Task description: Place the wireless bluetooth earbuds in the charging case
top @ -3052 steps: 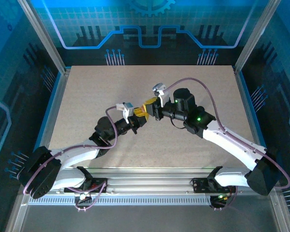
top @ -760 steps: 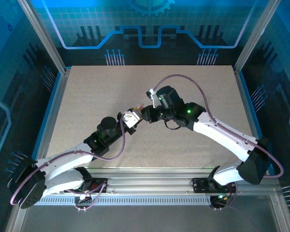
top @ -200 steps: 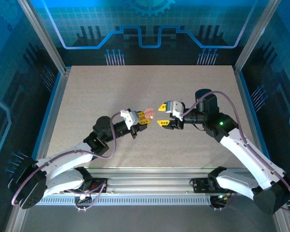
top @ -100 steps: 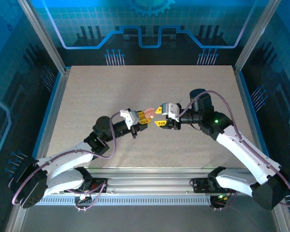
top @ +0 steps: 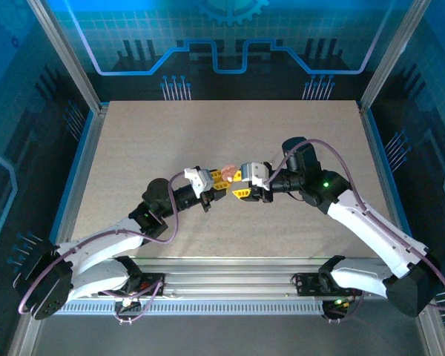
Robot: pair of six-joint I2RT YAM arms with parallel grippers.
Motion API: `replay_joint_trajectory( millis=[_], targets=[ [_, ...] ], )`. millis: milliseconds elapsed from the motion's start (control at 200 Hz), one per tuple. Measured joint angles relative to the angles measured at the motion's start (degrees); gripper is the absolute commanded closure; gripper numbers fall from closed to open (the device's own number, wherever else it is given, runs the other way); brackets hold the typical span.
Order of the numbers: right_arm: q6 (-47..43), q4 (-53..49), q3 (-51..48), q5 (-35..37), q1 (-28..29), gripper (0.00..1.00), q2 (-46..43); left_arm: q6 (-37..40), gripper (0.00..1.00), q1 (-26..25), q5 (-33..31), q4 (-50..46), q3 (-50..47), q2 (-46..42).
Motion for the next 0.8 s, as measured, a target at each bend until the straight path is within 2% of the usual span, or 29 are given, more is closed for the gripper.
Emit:
replay_joint_trajectory(
  millis=[800],
  targets=[
    [-0.3, -2.0, 3.7, 3.3, 2.2, 0.65, 2.5, 0.4, 0.82, 0.0, -0.1, 0.6, 0.7, 1.9]
  ],
)
